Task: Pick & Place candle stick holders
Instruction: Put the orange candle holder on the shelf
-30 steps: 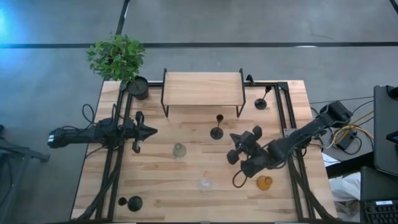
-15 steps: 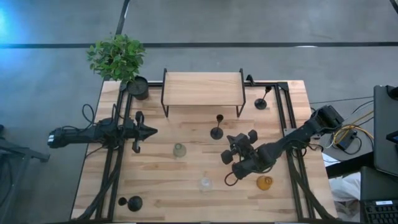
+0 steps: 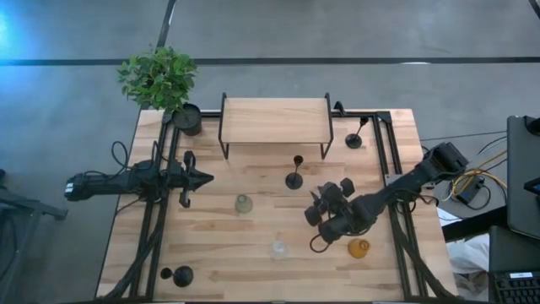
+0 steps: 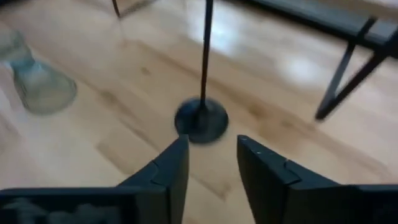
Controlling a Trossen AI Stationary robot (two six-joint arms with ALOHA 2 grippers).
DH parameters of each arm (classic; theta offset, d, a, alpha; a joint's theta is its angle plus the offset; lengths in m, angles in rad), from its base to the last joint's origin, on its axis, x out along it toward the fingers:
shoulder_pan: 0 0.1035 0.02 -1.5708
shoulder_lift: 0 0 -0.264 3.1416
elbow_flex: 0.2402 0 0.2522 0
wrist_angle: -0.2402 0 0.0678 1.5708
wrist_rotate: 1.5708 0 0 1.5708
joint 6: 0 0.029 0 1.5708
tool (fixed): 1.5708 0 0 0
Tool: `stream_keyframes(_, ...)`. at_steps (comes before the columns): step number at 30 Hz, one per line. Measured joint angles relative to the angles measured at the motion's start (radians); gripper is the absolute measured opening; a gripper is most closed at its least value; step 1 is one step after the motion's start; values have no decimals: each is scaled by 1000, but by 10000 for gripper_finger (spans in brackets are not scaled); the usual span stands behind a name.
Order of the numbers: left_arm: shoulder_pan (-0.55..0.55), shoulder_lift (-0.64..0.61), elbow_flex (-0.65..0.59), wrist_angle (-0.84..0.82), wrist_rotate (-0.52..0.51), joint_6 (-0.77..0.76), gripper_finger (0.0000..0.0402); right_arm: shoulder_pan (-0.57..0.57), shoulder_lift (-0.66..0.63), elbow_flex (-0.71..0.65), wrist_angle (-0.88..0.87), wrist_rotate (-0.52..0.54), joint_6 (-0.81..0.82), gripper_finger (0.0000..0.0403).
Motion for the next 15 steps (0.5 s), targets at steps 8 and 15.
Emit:
stream_keyframes(8, 0, 0, 0, 0, 0, 0, 26, 64, -61, 0, -1, -58, -68, 182)
stream_keyframes(15, 0, 0, 0, 0, 0, 0, 26, 162, -189, 0, -9, -91, -97, 169)
